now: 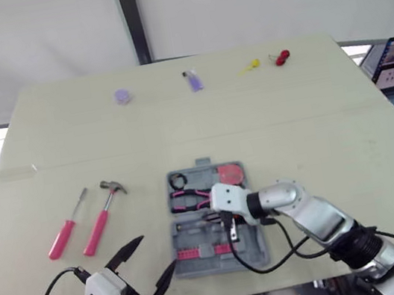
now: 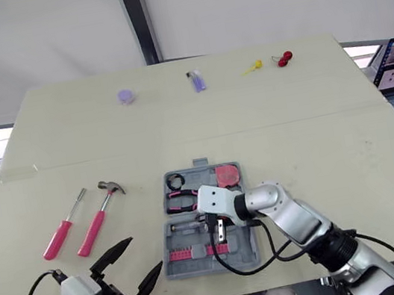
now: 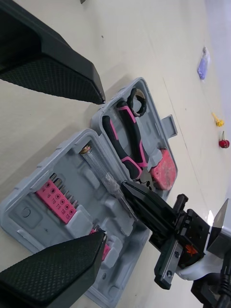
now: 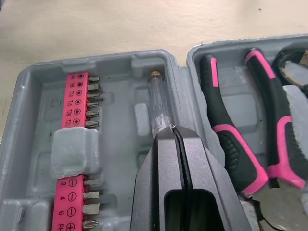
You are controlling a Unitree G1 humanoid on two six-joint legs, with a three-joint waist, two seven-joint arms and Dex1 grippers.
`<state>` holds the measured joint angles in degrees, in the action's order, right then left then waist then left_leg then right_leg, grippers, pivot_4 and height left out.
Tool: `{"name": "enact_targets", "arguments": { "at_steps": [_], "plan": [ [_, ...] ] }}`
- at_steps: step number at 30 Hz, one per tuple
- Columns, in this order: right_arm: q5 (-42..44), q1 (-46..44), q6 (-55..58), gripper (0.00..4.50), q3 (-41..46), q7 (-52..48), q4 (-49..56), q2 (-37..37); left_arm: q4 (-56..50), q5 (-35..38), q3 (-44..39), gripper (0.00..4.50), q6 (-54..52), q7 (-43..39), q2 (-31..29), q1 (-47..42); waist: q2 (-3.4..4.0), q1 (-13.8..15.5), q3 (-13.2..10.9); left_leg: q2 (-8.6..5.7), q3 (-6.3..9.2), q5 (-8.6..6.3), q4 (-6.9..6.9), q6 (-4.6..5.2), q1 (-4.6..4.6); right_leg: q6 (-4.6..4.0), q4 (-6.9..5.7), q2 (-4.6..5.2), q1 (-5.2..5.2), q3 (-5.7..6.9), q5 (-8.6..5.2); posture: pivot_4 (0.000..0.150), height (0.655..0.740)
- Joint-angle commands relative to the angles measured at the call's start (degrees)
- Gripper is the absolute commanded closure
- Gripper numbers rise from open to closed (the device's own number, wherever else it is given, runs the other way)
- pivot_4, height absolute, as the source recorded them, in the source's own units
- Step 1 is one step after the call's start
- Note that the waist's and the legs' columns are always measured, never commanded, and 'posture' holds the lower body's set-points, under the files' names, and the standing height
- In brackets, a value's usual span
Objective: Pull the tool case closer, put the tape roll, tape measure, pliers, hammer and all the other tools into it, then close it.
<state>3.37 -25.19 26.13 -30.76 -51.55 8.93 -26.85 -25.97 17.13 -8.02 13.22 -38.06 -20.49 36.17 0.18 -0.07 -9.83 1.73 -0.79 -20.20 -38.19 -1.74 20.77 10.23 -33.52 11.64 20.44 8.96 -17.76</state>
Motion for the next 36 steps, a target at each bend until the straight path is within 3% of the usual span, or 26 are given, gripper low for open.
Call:
{"name": "enact_targets", "arguments": {
  "at_steps": [1, 16, 36],
  "plan": [
    [0.21, 0.35, -0.94, 4.48, 0.95, -0.7, 0.83, 0.25, -0.02, -0.06, -0.24, 0.0, 1.17, 0.18, -0.34, 0.31, 0.0, -0.01, 0.0, 0.0, 0.0, 0.0, 0.0, 0.0, 0.0, 0.0, 0.0, 0.0, 0.0, 0.0, 0.0, 0.15, 0.74],
    [-2.67, 2.5, 1.87, 4.48, -1.6, -1.52, -2.77, -1.18, 0.16, -0.16, 0.13, 0.0, 0.82, 0.2, -0.44, -0.39, -0.02, 0.02, 0.06, 0.0, 0.0, 0.0, 0.0, 0.0, -0.04, 0.0, -0.01, 0.0, -0.04, 0.0, 0.0, 0.15, 0.74],
    [-1.62, 3.07, 16.73, 4.48, -3.0, -0.33, -6.29, 1.43, 0.35, -0.07, 1.05, 0.0, 0.07, 0.23, -0.46, -1.33, 0.19, 0.11, 1.21, 0.0, 0.02, -0.08, 0.09, -0.05, -0.5, -0.04, 0.04, 0.0, -0.49, 0.02, -0.02, 0.15, 0.74]
  ]
}}
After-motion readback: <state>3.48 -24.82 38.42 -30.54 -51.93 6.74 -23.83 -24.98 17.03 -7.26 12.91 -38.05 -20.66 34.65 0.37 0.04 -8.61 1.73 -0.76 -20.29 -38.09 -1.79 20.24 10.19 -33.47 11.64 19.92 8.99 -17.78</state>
